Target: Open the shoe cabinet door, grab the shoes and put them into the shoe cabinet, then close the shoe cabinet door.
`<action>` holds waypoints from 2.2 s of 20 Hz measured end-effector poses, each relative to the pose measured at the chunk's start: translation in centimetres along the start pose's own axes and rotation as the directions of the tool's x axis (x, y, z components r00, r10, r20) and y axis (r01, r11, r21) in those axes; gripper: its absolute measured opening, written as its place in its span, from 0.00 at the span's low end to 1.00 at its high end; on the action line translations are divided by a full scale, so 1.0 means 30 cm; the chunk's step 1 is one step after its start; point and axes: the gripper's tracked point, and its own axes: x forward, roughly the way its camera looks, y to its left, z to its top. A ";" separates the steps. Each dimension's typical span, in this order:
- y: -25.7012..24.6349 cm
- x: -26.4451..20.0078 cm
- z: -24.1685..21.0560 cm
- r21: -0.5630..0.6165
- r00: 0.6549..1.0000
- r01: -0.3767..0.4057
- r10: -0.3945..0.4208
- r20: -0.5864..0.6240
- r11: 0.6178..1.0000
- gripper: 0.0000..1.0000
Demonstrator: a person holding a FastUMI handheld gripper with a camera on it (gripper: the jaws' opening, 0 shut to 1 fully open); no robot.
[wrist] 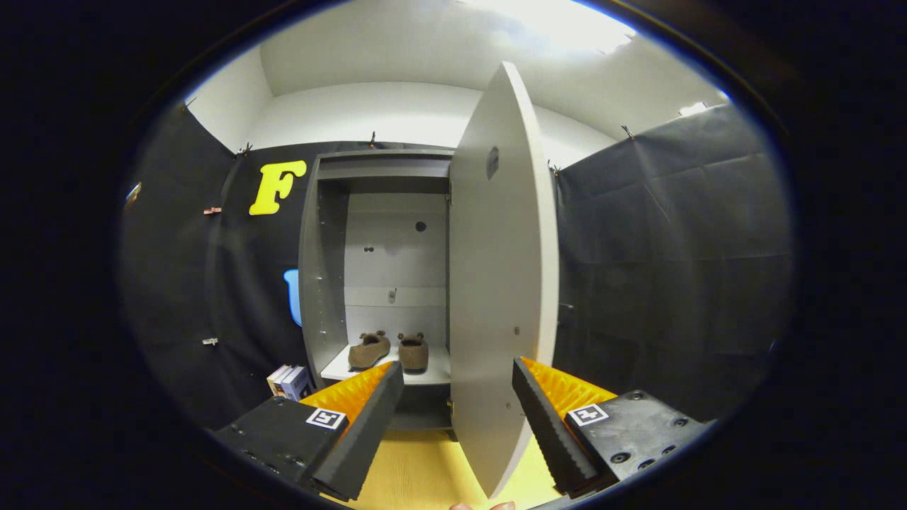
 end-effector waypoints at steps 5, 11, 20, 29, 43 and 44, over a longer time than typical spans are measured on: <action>-0.198 -0.051 0.006 0.001 0.996 0.089 -0.089 0.002 0.996 0.98; -0.498 0.014 -0.034 -0.004 0.969 0.242 -0.242 -0.037 0.970 0.98; -0.545 0.265 -0.132 0.019 0.972 0.209 -0.205 -0.115 0.978 0.98; -0.461 0.234 -0.115 0.044 0.968 0.229 -0.223 -0.112 0.972 0.98; 0.195 0.288 -0.156 0.128 0.986 -0.062 0.081 -0.145 0.990 0.98; 0.241 0.303 -0.153 0.133 0.984 -0.090 0.109 -0.143 0.987 0.98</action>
